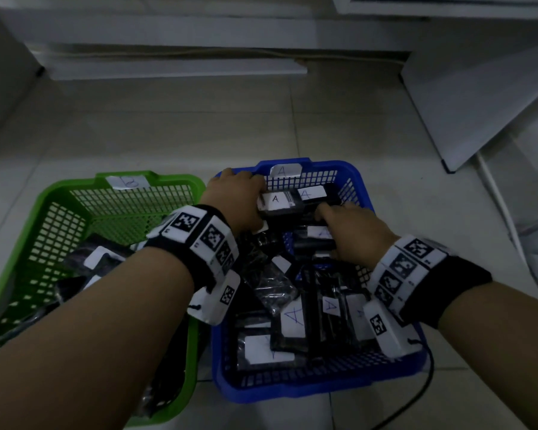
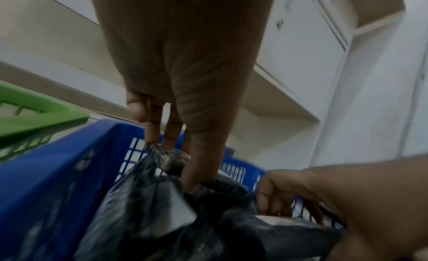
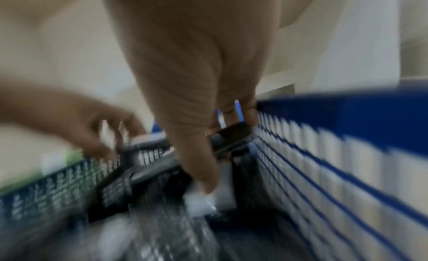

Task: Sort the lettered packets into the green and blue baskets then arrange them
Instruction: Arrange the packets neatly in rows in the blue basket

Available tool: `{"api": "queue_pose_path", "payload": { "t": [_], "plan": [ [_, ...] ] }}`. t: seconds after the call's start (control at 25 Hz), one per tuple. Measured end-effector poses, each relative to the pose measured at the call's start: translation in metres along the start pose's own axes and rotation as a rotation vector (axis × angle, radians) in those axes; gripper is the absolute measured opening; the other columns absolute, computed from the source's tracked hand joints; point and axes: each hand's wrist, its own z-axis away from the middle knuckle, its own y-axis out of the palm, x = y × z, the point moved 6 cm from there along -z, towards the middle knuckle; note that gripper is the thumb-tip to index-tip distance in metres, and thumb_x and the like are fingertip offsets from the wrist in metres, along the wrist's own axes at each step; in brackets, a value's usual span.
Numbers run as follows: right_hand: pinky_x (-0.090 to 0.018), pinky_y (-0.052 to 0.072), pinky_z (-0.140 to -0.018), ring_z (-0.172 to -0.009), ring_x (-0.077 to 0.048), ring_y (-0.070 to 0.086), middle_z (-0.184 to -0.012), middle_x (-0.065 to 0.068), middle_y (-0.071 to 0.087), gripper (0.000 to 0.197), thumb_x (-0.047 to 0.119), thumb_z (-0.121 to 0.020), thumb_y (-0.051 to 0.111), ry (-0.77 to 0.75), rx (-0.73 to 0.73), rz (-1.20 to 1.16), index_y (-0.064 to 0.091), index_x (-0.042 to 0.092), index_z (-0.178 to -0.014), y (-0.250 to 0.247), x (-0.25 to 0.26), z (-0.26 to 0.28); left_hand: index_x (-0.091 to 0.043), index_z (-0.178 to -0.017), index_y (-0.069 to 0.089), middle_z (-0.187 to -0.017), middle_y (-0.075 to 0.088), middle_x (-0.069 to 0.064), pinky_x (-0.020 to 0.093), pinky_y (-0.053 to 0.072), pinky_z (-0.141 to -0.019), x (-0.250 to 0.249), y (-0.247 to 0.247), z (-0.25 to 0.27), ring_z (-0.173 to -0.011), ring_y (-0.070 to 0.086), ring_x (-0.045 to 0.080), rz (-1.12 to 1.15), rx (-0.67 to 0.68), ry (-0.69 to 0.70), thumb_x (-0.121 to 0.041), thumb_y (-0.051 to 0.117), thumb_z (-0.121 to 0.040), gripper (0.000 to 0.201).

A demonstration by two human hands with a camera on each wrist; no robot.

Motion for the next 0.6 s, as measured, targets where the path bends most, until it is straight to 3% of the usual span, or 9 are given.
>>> {"api": "queue_pose_path", "payload": {
  "t": [0.08, 0.16, 0.24, 0.32, 0.4, 0.52, 0.6],
  "plan": [
    [-0.036, 0.042, -0.075, -0.105, -0.027, 0.048, -0.11, -0.005, 0.056, 0.05, 0.022, -0.072, 0.074, 0.006, -0.058, -0.137, 0.041, 0.018, -0.11, -0.019, -0.005, -0.005, -0.027, -0.123, 0.05, -0.119, 0.056, 0.004, 0.041, 0.048, -0.088, 0.011, -0.007, -0.001, -0.11, 0.051, 0.031, 0.122, -0.017, -0.043, -0.046, 0.071, -0.066, 0.063],
    [-0.037, 0.041, -0.074, -0.104, -0.026, 0.046, -0.108, -0.003, 0.055, 0.049, 0.022, -0.069, 0.077, 0.017, -0.154, -0.131, 0.042, 0.017, -0.104, -0.039, -0.008, -0.016, -0.027, -0.119, 0.051, -0.112, 0.058, 0.004, 0.039, 0.05, -0.085, 0.024, -0.017, 0.0, -0.104, 0.054, 0.031, 0.237, -0.069, -0.092, -0.047, 0.072, -0.061, 0.065],
    [-0.036, 0.041, -0.078, -0.11, -0.027, 0.043, -0.115, -0.006, 0.052, 0.05, 0.019, -0.069, 0.078, 0.041, -0.208, -0.085, 0.046, 0.014, -0.107, -0.047, -0.011, -0.028, -0.026, -0.117, 0.052, -0.109, 0.058, 0.006, 0.04, 0.049, -0.085, 0.032, -0.023, 0.002, -0.101, 0.055, 0.032, 0.282, -0.124, -0.111, -0.045, 0.073, -0.058, 0.066],
    [-0.034, 0.04, -0.078, -0.114, -0.029, 0.041, -0.118, -0.011, 0.047, 0.039, 0.011, -0.076, 0.071, 0.054, -0.234, -0.112, 0.052, 0.011, -0.109, -0.046, -0.011, -0.035, -0.026, -0.117, 0.053, -0.109, 0.058, 0.006, 0.041, 0.048, -0.089, 0.031, -0.024, 0.005, -0.102, 0.055, 0.033, 0.294, -0.141, -0.101, -0.042, 0.074, -0.057, 0.066],
    [-0.031, 0.038, -0.08, -0.115, -0.031, 0.042, -0.118, -0.014, 0.045, 0.024, 0.002, -0.084, 0.059, 0.075, -0.206, -0.181, 0.061, 0.01, -0.106, -0.038, -0.013, -0.037, -0.027, -0.12, 0.052, -0.111, 0.057, 0.006, 0.043, 0.047, -0.091, 0.026, -0.019, 0.005, -0.104, 0.053, 0.032, 0.305, -0.118, -0.079, -0.04, 0.075, -0.06, 0.066],
    [-0.029, 0.037, -0.093, -0.118, -0.03, 0.044, -0.126, -0.013, 0.044, 0.035, -0.004, -0.087, 0.054, 0.045, -0.06, -0.208, 0.066, 0.013, -0.115, -0.024, -0.016, -0.031, -0.029, -0.124, 0.051, -0.114, 0.055, 0.005, 0.043, 0.046, -0.093, 0.015, -0.012, 0.001, -0.107, 0.052, 0.032, 0.281, -0.084, -0.05, -0.039, 0.073, -0.063, 0.065],
    [-0.025, 0.037, -0.095, -0.118, -0.027, 0.046, -0.126, -0.009, 0.046, 0.04, -0.007, -0.085, 0.054, 0.057, -0.102, -0.277, 0.066, 0.014, -0.117, -0.03, -0.021, -0.019, -0.029, -0.125, 0.05, -0.117, 0.054, 0.005, 0.042, 0.044, -0.096, 0.005, -0.008, -0.004, -0.108, 0.051, 0.032, 0.238, -0.055, -0.026, -0.037, 0.072, -0.065, 0.064]
  ]
}}
